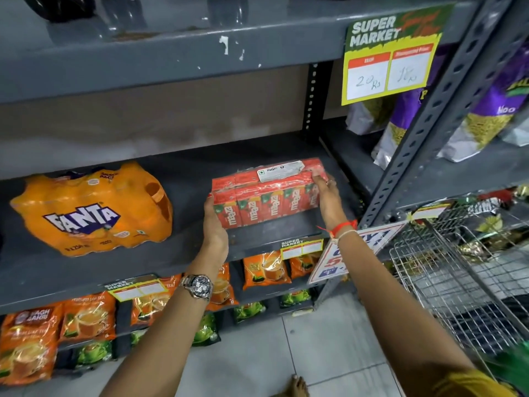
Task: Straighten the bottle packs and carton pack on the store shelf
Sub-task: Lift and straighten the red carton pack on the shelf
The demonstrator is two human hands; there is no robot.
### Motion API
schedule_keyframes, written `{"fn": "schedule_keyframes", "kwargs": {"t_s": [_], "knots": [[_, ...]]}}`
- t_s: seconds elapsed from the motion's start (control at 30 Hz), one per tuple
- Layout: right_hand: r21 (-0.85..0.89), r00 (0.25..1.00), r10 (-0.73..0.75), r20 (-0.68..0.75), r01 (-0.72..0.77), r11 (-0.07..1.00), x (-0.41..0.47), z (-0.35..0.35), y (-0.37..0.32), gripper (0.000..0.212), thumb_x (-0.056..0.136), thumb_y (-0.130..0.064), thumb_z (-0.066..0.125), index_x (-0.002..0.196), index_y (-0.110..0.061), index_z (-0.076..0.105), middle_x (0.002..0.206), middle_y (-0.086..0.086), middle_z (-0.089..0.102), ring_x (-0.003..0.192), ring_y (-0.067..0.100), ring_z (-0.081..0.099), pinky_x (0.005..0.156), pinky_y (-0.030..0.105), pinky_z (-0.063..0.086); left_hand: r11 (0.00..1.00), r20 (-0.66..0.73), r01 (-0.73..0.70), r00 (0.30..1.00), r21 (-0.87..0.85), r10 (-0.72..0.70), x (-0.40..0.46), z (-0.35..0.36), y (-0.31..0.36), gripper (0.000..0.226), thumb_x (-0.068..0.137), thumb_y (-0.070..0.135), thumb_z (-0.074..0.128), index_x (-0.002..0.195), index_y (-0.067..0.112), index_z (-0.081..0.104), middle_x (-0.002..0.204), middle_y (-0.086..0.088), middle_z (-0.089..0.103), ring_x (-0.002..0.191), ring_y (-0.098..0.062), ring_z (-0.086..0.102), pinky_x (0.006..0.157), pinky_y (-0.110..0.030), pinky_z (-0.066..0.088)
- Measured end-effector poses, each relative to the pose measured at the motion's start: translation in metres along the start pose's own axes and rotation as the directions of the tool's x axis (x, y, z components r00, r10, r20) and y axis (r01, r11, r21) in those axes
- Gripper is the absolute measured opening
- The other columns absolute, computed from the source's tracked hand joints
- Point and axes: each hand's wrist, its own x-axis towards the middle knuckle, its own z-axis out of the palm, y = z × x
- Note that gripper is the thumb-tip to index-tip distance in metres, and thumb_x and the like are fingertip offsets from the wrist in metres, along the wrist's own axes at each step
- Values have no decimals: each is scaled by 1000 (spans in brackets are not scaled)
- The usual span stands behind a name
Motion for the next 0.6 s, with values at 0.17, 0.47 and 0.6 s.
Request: {"fn": "schedule_keyframes", "kwargs": {"t_s": [0.17, 0.47, 0.6], "knots": [[2, 997, -25, -74, 25, 1000, -9, -12, 2, 51, 91, -36, 50, 134, -9, 44, 124, 9, 60, 100, 15, 60, 83, 26, 45, 998, 70, -4, 998, 63, 0, -7, 6, -6, 51, 94, 53, 22, 80, 26, 62, 73, 11, 70, 74, -5, 64, 71, -25, 43], [31, 998, -13, -56, 15, 999, -25, -42, 17, 70, 83, -56, 48, 141, -18, 36, 139, 10, 50, 127, 25, 48, 113, 49, 33, 998, 95, 29, 995, 53, -33, -27, 16, -23, 45, 95, 53, 23, 84, 29, 60, 88, 5, 68, 92, -12, 62, 97, -34, 40], [50, 998, -23, -60, 26, 998, -26, -45, 18, 61, 90, -49, 46, 140, -15, 37, 134, 8, 52, 122, 23, 52, 111, 46, 36, 997, 68, 45, 996, 63, -49, -31, 17, -23, 46, 93, 55, 25, 84, 28, 61, 89, 4, 68, 95, -16, 63, 102, -38, 42]]}}
